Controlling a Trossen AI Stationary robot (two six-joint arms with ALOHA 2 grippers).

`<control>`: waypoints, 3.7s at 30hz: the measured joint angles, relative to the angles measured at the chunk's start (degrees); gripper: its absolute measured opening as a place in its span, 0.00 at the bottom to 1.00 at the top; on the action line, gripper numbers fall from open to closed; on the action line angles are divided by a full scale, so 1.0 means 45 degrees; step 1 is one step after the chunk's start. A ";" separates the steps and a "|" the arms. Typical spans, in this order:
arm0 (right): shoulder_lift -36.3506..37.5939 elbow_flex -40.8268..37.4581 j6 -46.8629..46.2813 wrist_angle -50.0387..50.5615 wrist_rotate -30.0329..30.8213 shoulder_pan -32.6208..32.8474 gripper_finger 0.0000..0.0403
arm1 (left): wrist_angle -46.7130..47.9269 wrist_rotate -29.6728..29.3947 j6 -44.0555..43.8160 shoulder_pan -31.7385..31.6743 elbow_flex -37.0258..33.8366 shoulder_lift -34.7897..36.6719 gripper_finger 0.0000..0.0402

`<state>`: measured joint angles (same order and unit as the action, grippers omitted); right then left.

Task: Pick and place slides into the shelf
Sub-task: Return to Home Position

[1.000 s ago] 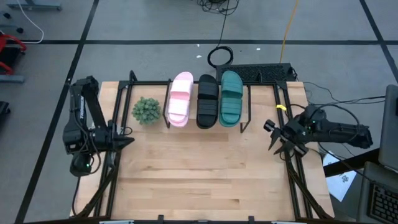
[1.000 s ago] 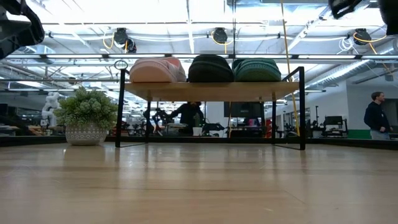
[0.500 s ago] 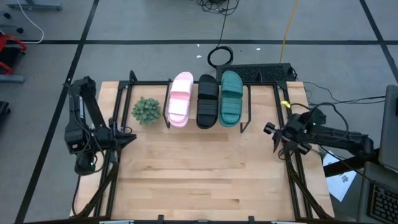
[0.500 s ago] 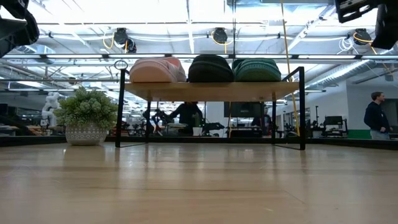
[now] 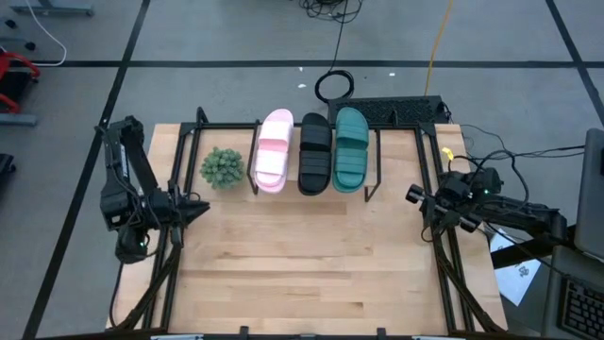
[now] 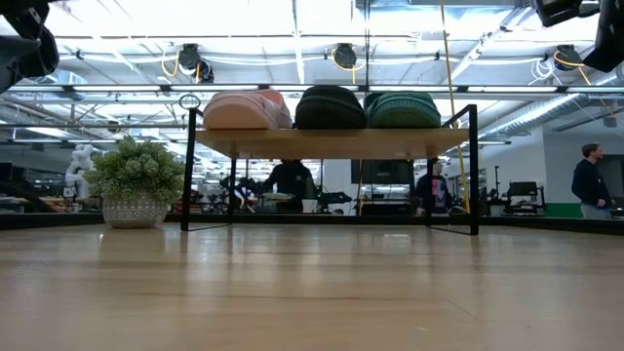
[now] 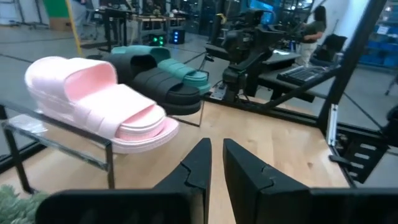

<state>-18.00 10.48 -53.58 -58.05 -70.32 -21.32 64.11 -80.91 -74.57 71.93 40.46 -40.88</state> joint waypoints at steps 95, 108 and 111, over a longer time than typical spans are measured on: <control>0.1030 -0.1821 0.3030 0.2190 0.3224 -0.0650 0.24 | -1.6558 1.1986 1.3285 -1.1907 -0.8402 0.5016 0.10; 0.1032 -0.1821 0.6740 0.5272 0.3691 -0.0835 0.24 | -1.6167 1.1645 1.3820 -1.1912 -0.8402 0.5016 0.10; 0.1265 -0.1821 0.7057 0.5069 0.3697 -0.0816 0.24 | -1.6132 1.1649 1.3641 -1.1912 -0.8402 0.5016 0.10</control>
<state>-12.31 2.28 -21.83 -35.24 -53.69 -24.99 -8.49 -28.49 -13.19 18.33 2.66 -18.31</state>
